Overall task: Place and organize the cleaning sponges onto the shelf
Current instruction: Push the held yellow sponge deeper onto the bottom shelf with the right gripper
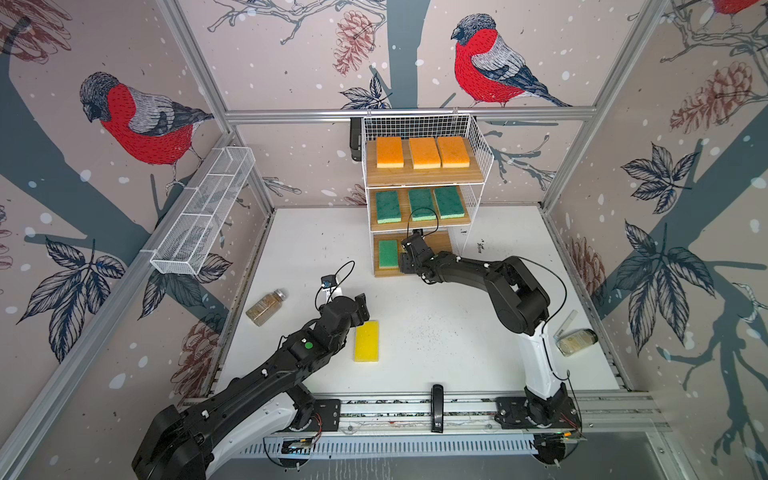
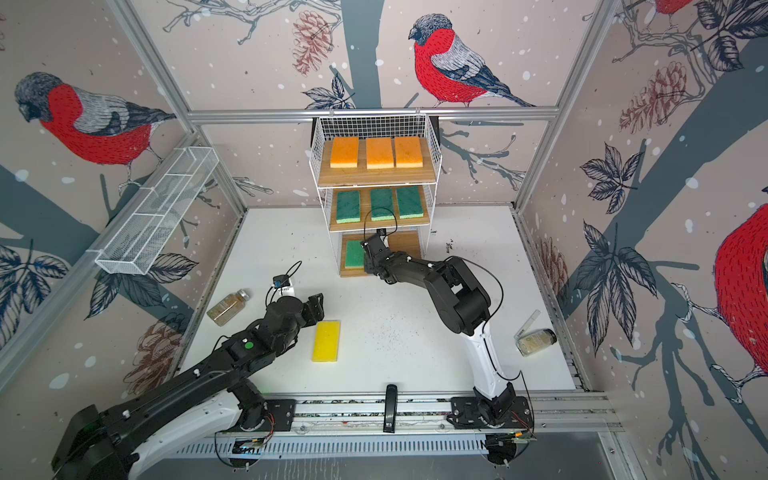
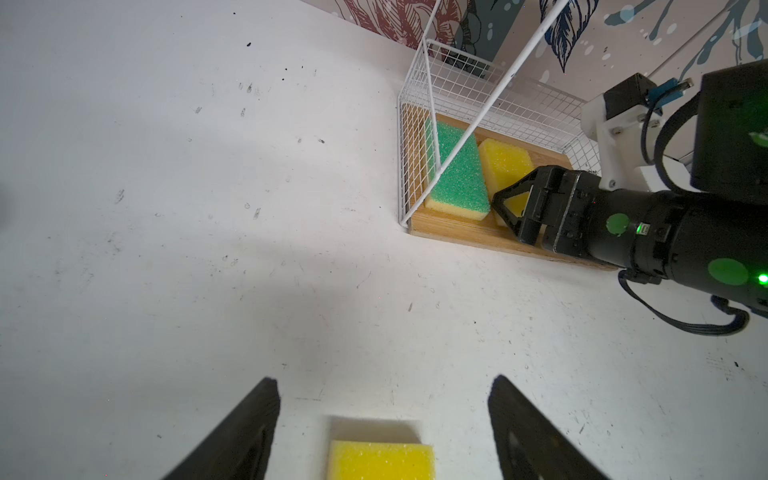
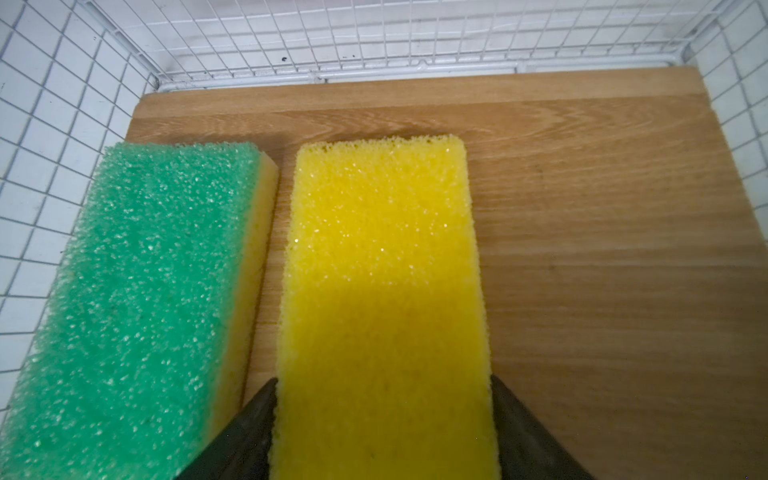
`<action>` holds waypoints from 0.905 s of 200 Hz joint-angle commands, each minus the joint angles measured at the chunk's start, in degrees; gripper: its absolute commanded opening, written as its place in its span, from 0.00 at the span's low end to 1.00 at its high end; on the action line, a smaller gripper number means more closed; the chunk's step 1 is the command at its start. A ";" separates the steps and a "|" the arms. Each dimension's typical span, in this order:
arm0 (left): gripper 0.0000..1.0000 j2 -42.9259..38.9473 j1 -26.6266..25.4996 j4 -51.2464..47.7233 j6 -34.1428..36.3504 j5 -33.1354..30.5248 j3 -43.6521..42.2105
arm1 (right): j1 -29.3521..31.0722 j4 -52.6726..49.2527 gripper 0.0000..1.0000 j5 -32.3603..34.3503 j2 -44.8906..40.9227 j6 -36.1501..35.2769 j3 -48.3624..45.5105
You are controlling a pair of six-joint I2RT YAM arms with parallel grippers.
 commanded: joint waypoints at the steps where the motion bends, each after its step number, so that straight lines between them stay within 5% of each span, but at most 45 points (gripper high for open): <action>1: 0.80 -0.38 0.05 -0.46 -0.11 -0.17 0.23 | 0.10 -1.38 0.76 -0.83 0.07 0.68 -0.12; 181: 0.80 -1.71 0.10 -1.64 0.10 -1.16 0.30 | -1.22 -2.04 0.72 -2.30 1.90 3.55 1.76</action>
